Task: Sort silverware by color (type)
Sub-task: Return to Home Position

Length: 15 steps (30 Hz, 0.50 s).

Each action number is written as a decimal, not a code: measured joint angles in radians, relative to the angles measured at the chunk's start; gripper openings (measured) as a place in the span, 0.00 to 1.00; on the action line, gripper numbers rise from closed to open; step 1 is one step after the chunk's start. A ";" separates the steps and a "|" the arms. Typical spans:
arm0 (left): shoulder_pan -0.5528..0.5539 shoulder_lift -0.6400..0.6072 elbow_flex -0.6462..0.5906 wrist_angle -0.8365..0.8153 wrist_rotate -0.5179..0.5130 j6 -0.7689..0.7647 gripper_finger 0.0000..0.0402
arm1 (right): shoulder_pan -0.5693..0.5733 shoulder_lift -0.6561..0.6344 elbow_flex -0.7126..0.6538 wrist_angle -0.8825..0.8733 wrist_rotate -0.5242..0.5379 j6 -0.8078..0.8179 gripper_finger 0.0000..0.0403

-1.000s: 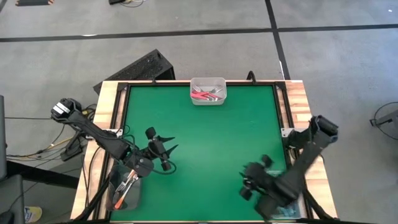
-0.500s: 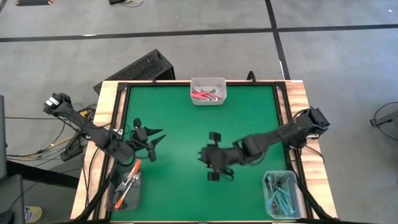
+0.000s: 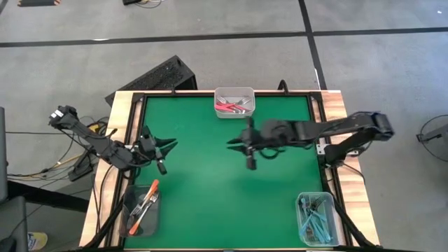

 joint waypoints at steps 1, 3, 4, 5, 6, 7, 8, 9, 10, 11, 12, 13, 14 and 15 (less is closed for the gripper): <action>0.010 -0.003 -0.025 0.061 0.025 0.019 0.11 | -0.009 -0.043 -0.055 0.047 -0.004 0.010 0.24; 0.026 -0.007 -0.081 0.171 0.096 0.055 0.09 | -0.017 -0.131 -0.165 0.147 -0.008 0.031 0.24; 0.034 -0.006 -0.105 0.229 0.143 0.074 0.08 | -0.020 -0.178 -0.219 0.168 -0.008 0.043 0.24; 0.041 -0.006 -0.127 0.275 0.186 0.091 0.07 | -0.021 -0.220 -0.270 0.200 -0.008 0.054 0.24; 0.044 -0.007 -0.148 0.308 0.218 0.105 0.06 | -0.021 -0.264 -0.319 0.241 -0.008 0.064 0.24; 0.047 -0.008 -0.165 0.341 0.250 0.116 0.05 | -0.021 -0.310 -0.371 0.267 -0.007 0.070 0.24; 0.047 -0.009 -0.179 0.373 0.274 0.130 0.04 | -0.022 -0.355 -0.422 0.289 -0.007 0.073 0.24; 0.047 -0.016 -0.189 0.384 0.278 0.139 0.04 | -0.022 -0.394 -0.467 0.324 -0.006 0.078 0.24; 0.046 -0.021 -0.198 0.388 0.278 0.145 0.03 | -0.022 -0.436 -0.511 0.359 -0.006 0.087 0.24; 0.046 -0.026 -0.200 0.388 0.277 0.146 0.02 | -0.022 -0.481 -0.554 0.381 -0.001 0.097 0.24; 0.047 -0.032 -0.201 0.383 0.274 0.149 0.02 | -0.021 -0.521 -0.596 0.399 0.007 0.103 0.24; 0.047 -0.044 -0.205 0.377 0.270 0.162 0.01 | -0.021 -0.558 -0.629 0.421 0.019 0.110 0.24; 0.047 -0.057 -0.206 0.374 0.270 0.183 0.01 | -0.021 -0.596 -0.661 0.433 0.029 0.119 0.24; 0.046 -0.069 -0.206 0.376 0.270 0.210 0.00 | -0.021 -0.636 -0.694 0.429 0.036 0.125 0.24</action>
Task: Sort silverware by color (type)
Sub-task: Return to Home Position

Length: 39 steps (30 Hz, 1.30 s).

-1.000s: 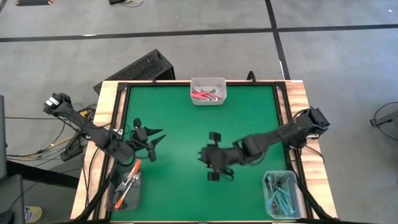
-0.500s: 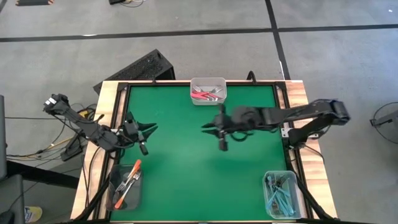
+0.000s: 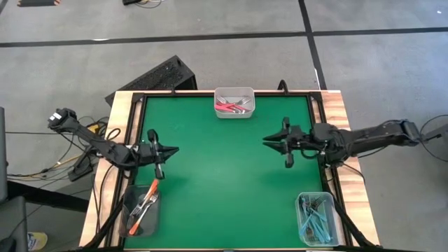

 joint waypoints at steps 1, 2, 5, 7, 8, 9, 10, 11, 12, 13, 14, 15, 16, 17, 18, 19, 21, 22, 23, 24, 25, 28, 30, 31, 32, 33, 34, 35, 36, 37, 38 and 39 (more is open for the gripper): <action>0.000 -0.015 0.000 -0.001 0.000 0.025 0.00 | 0.000 -0.034 -0.028 -0.006 0.003 0.002 0.24; 0.000 -0.036 0.000 -0.005 0.000 0.049 0.00 | -0.001 -0.065 -0.051 -0.001 0.005 0.004 0.24; 0.005 -0.110 0.000 -0.017 0.001 0.091 0.00 | 0.000 -0.163 -0.114 -0.007 -0.008 0.027 0.24; 0.013 -0.165 -0.022 -0.033 0.010 0.090 0.00 | 0.005 -0.221 -0.153 -0.011 -0.013 0.036 0.24; 0.019 -0.193 -0.042 -0.037 0.012 0.079 0.00 | 0.009 -0.248 -0.172 -0.019 -0.013 0.041 0.24; 0.024 -0.222 -0.064 -0.041 0.014 0.065 0.00 | 0.015 -0.271 -0.191 -0.020 -0.012 0.044 0.24; 0.028 -0.250 -0.087 -0.043 0.017 0.044 0.00 | 0.020 -0.293 -0.213 -0.020 -0.013 0.045 0.24; 0.032 -0.277 -0.110 -0.044 0.021 0.028 0.00 | 0.025 -0.314 -0.237 -0.023 -0.013 0.045 0.24; 0.034 -0.305 -0.128 -0.046 0.029 0.018 0.00 | 0.030 -0.336 -0.261 -0.025 -0.013 0.048 0.24; 0.034 -0.333 -0.143 -0.045 0.035 0.010 0.00 | 0.036 -0.358 -0.281 -0.024 -0.013 0.053 0.24; 0.034 -0.359 -0.157 -0.044 0.039 0.007 0.00 | 0.041 -0.379 -0.300 -0.029 -0.013 0.057 0.24; 0.034 -0.383 -0.169 -0.045 0.042 0.007 0.00 | 0.047 -0.401 -0.320 -0.032 -0.013 0.061 0.24; 0.034 -0.406 -0.172 -0.055 0.042 0.007 0.00 | 0.054 -0.421 -0.337 -0.031 -0.013 0.066 0.24; 0.034 -0.432 -0.172 -0.077 0.042 0.006 0.00 | 0.060 -0.444 -0.354 -0.028 -0.013 0.073 0.24; 0.033 -0.454 -0.172 -0.111 0.040 0.004 0.00 | 0.066 -0.469 -0.369 -0.033 -0.013 0.077 0.24; 0.034 -0.477 -0.172 -0.126 0.041 0.002 0.00 | 0.073 -0.494 -0.382 -0.040 -0.013 0.077 0.24; 0.033 -0.520 -0.172 -0.171 0.046 -0.002 0.00 | 0.084 -0.544 -0.407 -0.036 -0.013 0.072 0.24; 0.033 -0.541 -0.172 -0.192 0.053 -0.005 0.00 | 0.088 -0.571 -0.420 -0.037 -0.013 0.061 0.24; 0.033 -0.561 -0.172 -0.217 0.060 -0.006 0.00 | 0.090 -0.599 -0.431 -0.050 -0.013 0.049 0.24; 0.033 -0.577 -0.172 -0.239 0.064 -0.012 0.00 | 0.093 -0.625 -0.434 -0.082 -0.013 0.043 0.24; 0.033 -0.576 -0.172 -0.251 0.067 -0.016 0.00 | 0.095 -0.651 -0.434 -0.119 -0.013 0.033 0.24; 0.033 -0.572 -0.173 -0.277 0.088 -0.028 0.00 | 0.084 -0.722 -0.435 -0.204 -0.012 0.026 0.24; 0.032 -0.573 -0.173 -0.299 0.092 -0.031 0.00 | 0.067 -0.748 -0.435 -0.223 -0.009 0.009 0.24; 0.032 -0.573 -0.173 -0.312 0.092 -0.031 0.00 | 0.057 -0.747 -0.434 -0.219 -0.008 -0.005 0.24; 0.032 -0.573 -0.173 -0.313 0.092 -0.030 0.00 | 0.045 -0.746 -0.433 -0.233 -0.008 -0.012 0.24; 0.032 -0.572 -0.173 -0.312 0.092 -0.028 0.00 | 0.031 -0.746 -0.432 -0.244 -0.008 -0.022 0.24; 0.032 -0.572 -0.173 -0.316 0.093 -0.029 0.00 | 0.014 -0.746 -0.432 -0.254 -0.008 -0.025 0.24; 0.032 -0.573 -0.173 -0.339 0.095 -0.035 0.00 | 0.000 -0.747 -0.431 -0.269 -0.011 -0.017 0.24; 0.032 -0.574 -0.174 -0.370 0.096 -0.056 0.00 | -0.013 -0.746 -0.430 -0.283 -0.021 0.000 0.24; 0.032 -0.572 -0.174 -0.398 0.096 -0.081 0.00 | -0.025 -0.746 -0.428 -0.302 -0.036 0.013 0.24; 0.032 -0.566 -0.174 -0.400 0.098 -0.102 0.00 | -0.034 -0.745 -0.428 -0.308 -0.052 0.020 0.24; 0.031 -0.558 -0.174 -0.391 0.110 -0.113 0.00 | -0.040 -0.738 -0.428 -0.312 -0.074 0.023 0.24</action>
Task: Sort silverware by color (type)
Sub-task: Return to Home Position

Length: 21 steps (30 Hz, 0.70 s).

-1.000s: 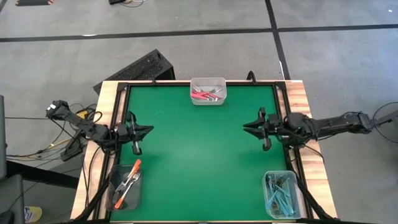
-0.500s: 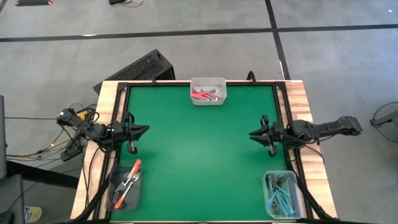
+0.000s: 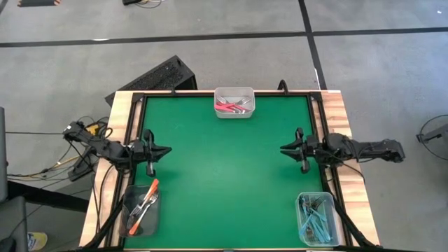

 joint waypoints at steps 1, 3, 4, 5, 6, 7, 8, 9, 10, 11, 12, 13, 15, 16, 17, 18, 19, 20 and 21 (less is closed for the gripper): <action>-0.001 0.003 0.000 -0.002 0.013 -0.001 0.00 | -0.003 0.009 0.000 -0.007 -0.019 0.001 0.24; -0.001 0.005 0.000 -0.002 0.026 0.010 0.00 | -0.003 0.020 0.000 -0.011 -0.035 0.001 0.24; -0.001 0.007 0.000 -0.001 0.025 0.019 0.00 | -0.003 0.026 0.000 -0.011 -0.035 0.001 0.24; 0.000 0.008 0.000 -0.001 0.025 0.025 0.00 | -0.003 0.032 0.000 -0.012 -0.035 0.001 0.24; 0.001 0.008 0.000 -0.002 0.024 0.026 0.00 | -0.003 0.036 0.000 -0.011 -0.032 0.001 0.24; 0.001 0.008 -0.001 -0.001 0.024 0.018 0.00 | -0.004 0.039 0.000 -0.011 -0.027 0.001 0.24; 0.000 0.008 -0.001 0.000 0.025 -0.003 0.00 | -0.004 0.042 0.000 -0.010 -0.020 0.001 0.24; 0.000 0.008 -0.001 0.000 0.024 -0.024 0.00 | -0.004 0.044 0.000 -0.011 -0.016 0.000 0.24; 0.001 0.008 -0.001 0.000 0.025 -0.041 0.00 | -0.004 0.044 0.000 -0.011 -0.016 -0.003 0.24; 0.001 0.008 -0.001 0.000 0.024 -0.058 0.00 | -0.004 0.043 0.000 -0.010 -0.016 -0.004 0.24; 0.000 0.008 -0.001 0.000 0.024 -0.072 0.00 | -0.004 0.043 0.000 -0.011 -0.016 -0.003 0.24; 0.001 0.008 -0.001 0.000 0.021 -0.092 0.00 | -0.004 0.044 0.000 -0.011 -0.016 -0.004 0.24; 0.000 0.008 -0.001 0.001 0.020 -0.130 0.00 | -0.004 0.043 0.000 -0.011 -0.016 -0.004 0.24; 0.000 0.008 -0.001 0.001 0.020 -0.140 0.00 | -0.004 0.043 0.000 -0.012 -0.016 -0.004 0.24; 0.001 0.008 -0.001 0.001 0.020 -0.145 0.00 | -0.004 0.043 0.000 -0.012 -0.016 -0.004 0.24; 0.000 0.008 0.000 0.000 0.020 -0.146 0.00 | -0.004 0.043 0.000 -0.012 -0.016 -0.004 0.24; 0.000 0.008 0.001 -0.008 0.020 -0.145 0.00 | -0.004 0.043 0.000 -0.012 -0.016 -0.005 0.24; 0.000 0.008 0.003 -0.017 0.019 -0.144 0.00 | -0.004 0.043 0.000 -0.012 -0.016 -0.005 0.24; 0.000 0.008 0.003 -0.020 0.019 -0.140 0.00 | -0.004 0.043 0.000 -0.012 -0.016 -0.005 0.24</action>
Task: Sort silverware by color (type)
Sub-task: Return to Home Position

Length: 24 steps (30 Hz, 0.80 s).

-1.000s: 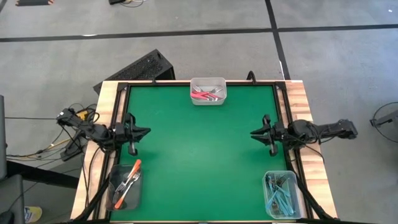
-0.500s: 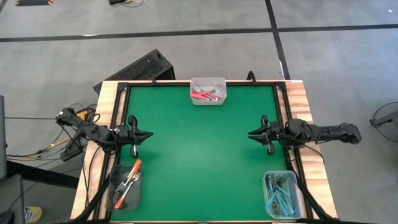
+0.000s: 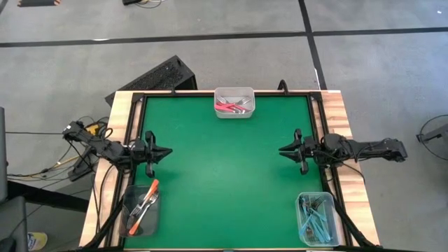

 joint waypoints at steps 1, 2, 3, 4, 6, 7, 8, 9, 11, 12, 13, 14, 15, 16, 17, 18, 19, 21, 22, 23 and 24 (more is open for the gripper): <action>0.000 0.000 0.000 0.000 0.000 0.004 0.00 | 0.000 0.000 0.000 0.000 0.000 -0.001 0.24; 0.000 0.000 0.000 0.000 0.000 0.007 0.00 | 0.000 0.000 0.000 0.000 0.000 -0.001 0.24; 0.000 0.000 0.001 -0.002 -0.001 0.009 0.00 | 0.000 0.000 0.000 0.000 0.000 -0.001 0.24; 0.000 0.000 0.001 -0.003 0.000 0.010 0.00 | 0.000 0.000 0.000 0.000 0.000 -0.002 0.24; 0.000 0.000 0.002 -0.005 0.000 0.010 0.00 | 0.000 0.000 0.000 0.000 0.000 -0.001 0.24; 0.000 0.000 0.002 -0.006 0.000 0.011 0.00 | 0.000 0.000 0.000 0.000 0.000 -0.002 0.24; 0.000 0.000 0.002 -0.006 0.000 0.010 0.00 | 0.000 0.000 -0.001 0.000 0.000 -0.002 0.24; 0.000 0.000 0.002 -0.006 0.000 0.011 0.00 | 0.000 0.000 -0.001 0.000 0.000 -0.002 0.24; 0.000 0.000 0.003 -0.008 0.000 0.011 0.00 | 0.000 0.000 -0.001 -0.001 0.000 -0.001 0.24; 0.000 0.000 0.003 -0.008 0.000 0.011 0.00 | 0.000 0.000 -0.001 -0.001 0.000 -0.001 0.24; 0.000 0.000 0.003 -0.009 0.000 0.011 0.00 | 0.000 0.000 -0.001 -0.001 0.000 -0.001 0.24; 0.000 0.000 0.004 -0.009 0.000 0.011 0.00 | 0.000 0.000 -0.001 -0.001 0.000 -0.001 0.24; 0.000 0.000 0.004 -0.010 0.000 0.011 0.00 | 0.000 0.000 -0.001 -0.001 0.000 -0.001 0.24; 0.000 0.000 0.004 -0.010 0.000 0.011 0.00 | 0.000 0.000 -0.001 -0.001 0.000 -0.001 0.24; 0.000 0.000 0.004 -0.010 0.000 0.011 0.00 | 0.000 0.000 -0.001 -0.001 0.000 -0.002 0.24; 0.000 0.000 0.004 -0.010 0.000 0.011 0.00 | 0.000 0.000 -0.001 -0.001 0.000 -0.001 0.24; 0.000 0.000 0.004 -0.010 0.000 0.011 0.00 | 0.000 0.000 -0.001 -0.001 0.000 -0.001 0.24; 0.000 0.000 0.004 -0.010 0.000 0.011 0.00 | 0.000 0.000 -0.001 -0.001 0.000 -0.001 0.24; 0.000 0.000 0.004 -0.010 0.000 0.011 0.00 | 0.000 0.000 -0.001 -0.001 0.000 -0.001 0.24; 0.000 0.000 0.004 -0.010 0.000 0.011 0.00 | 0.000 0.000 -0.001 -0.001 0.000 -0.001 0.24; 0.000 0.000 0.004 -0.010 0.000 0.011 0.00 | 0.000 0.000 -0.001 -0.001 0.000 -0.001 0.24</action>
